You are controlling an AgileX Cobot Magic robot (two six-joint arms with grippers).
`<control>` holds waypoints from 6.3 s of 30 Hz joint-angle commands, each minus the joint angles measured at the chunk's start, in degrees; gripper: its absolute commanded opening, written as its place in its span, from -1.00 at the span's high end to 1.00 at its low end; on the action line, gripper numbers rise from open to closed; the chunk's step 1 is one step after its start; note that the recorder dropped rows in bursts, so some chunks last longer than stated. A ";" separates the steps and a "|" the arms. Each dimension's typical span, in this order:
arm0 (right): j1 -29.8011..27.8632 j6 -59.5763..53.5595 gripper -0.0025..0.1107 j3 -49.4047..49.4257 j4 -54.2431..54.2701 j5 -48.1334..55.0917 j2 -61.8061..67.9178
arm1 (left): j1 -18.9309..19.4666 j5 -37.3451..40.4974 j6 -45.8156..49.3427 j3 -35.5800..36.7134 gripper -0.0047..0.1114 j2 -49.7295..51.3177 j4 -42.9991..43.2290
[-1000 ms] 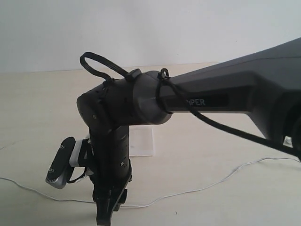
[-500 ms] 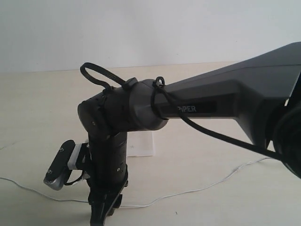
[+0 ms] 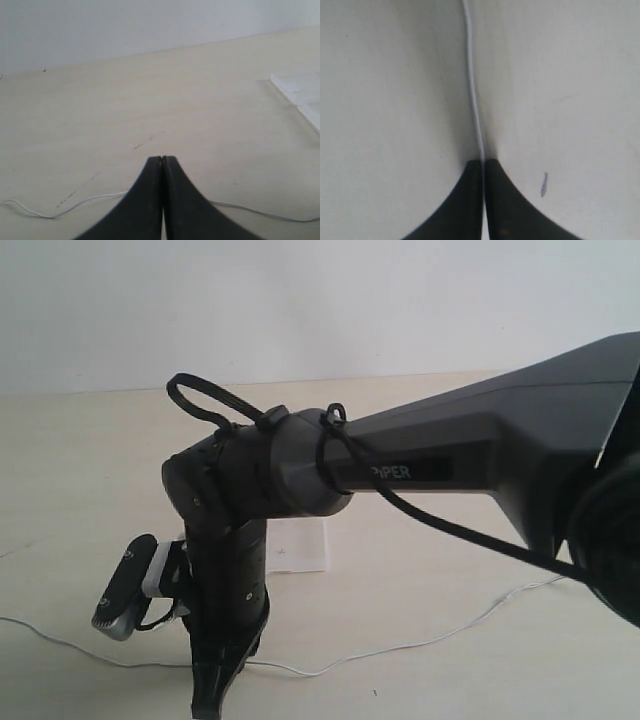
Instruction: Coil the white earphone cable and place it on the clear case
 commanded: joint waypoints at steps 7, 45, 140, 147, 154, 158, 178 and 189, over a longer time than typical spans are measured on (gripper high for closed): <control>0.03 2.56 0.96 -14.94 -3.20 16.33 -10.79 | -0.05 -0.35 0.03 -0.06 0.92 -0.39 -0.54; 0.03 13.31 0.96 -50.58 -27.34 5.92 -35.33 | -0.05 -0.35 0.03 -0.06 0.92 -0.39 -0.54; 0.03 26.75 0.96 -50.58 -31.77 13.46 -41.40 | -11.55 -83.32 -76.36 -33.55 0.92 67.17 71.47; 0.03 30.48 0.96 -49.94 -28.04 16.33 -40.35 | -18.23 -79.65 -75.31 -37.72 0.92 70.93 71.55; 0.03 29.58 0.96 -49.94 -28.93 16.33 -39.84 | -18.35 -77.04 -74.92 -38.24 0.92 70.69 77.26; 0.03 29.97 0.96 -49.94 -30.17 16.33 -40.35 | -18.35 -71.55 -74.92 -38.24 0.83 70.69 80.80; 0.03 29.73 0.96 -50.15 -24.28 16.33 -40.06 | -18.35 -64.54 -74.47 -38.24 -0.21 72.56 73.51; 0.03 29.16 0.96 -49.94 -21.86 16.33 -33.94 | -18.35 -62.80 -74.36 -38.24 -0.21 73.00 74.72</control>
